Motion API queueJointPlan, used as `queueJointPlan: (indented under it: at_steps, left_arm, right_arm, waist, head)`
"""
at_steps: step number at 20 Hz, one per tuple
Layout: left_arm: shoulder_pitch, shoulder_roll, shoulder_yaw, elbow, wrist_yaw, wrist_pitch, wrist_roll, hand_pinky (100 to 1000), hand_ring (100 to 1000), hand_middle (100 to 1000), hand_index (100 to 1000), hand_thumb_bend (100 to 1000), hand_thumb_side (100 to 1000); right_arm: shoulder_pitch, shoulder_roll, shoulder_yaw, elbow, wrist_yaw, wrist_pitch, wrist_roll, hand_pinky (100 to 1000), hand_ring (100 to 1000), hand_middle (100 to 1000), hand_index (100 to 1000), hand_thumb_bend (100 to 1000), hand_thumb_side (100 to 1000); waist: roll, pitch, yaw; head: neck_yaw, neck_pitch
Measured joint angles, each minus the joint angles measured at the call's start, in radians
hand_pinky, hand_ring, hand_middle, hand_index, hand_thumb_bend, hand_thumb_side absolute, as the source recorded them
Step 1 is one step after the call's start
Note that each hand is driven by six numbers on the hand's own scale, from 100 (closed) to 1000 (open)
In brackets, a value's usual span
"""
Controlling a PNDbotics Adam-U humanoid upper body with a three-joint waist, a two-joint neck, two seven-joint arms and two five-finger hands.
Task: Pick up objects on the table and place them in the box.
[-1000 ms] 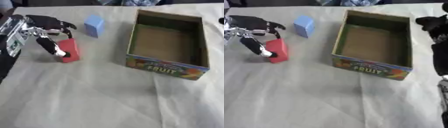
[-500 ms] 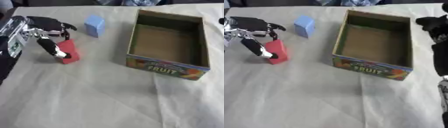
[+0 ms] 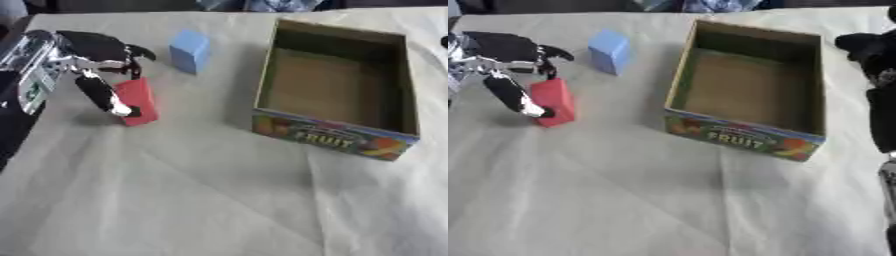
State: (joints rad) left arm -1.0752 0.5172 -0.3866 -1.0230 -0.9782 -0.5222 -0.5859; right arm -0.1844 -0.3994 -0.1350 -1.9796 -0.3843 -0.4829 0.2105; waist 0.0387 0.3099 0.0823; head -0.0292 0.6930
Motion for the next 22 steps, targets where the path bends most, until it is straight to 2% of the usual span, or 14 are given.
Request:
queueJointPlan:
  at_steps: [6, 13, 22]
  left_arm:
    - [-0.004, 0.000, 0.000, -0.013, 0.012, 0.000, 0.000, 574, 603, 1000, 485, 212, 526]
    - [-0.010, 0.003, 0.015, -0.058, 0.097, 0.025, -0.025, 540, 567, 1000, 453, 100, 472]
    - [-0.045, 0.011, 0.045, -0.134, 0.211, 0.071, -0.071, 523, 551, 1000, 444, 100, 403]
  right_arm:
    - [0.000, 0.000, 0.000, 0.000, -0.002, 0.000, 0.000, 836, 745, 551, 900, 469, 956]
    - [0.000, 0.000, 0.000, 0.000, -0.006, -0.005, -0.005, 836, 745, 552, 897, 470, 954]
    - [-0.018, -0.003, 0.000, 0.000, -0.032, -0.014, -0.013, 836, 744, 554, 892, 470, 951]
  waist:
    - [0.000, 0.000, 0.000]
    - [-0.002, -0.001, -0.001]
    - [-0.003, -0.001, -0.018]
  head:
    - [0.002, 0.000]
    - [0.005, -0.001]
    - [0.020, -0.011]
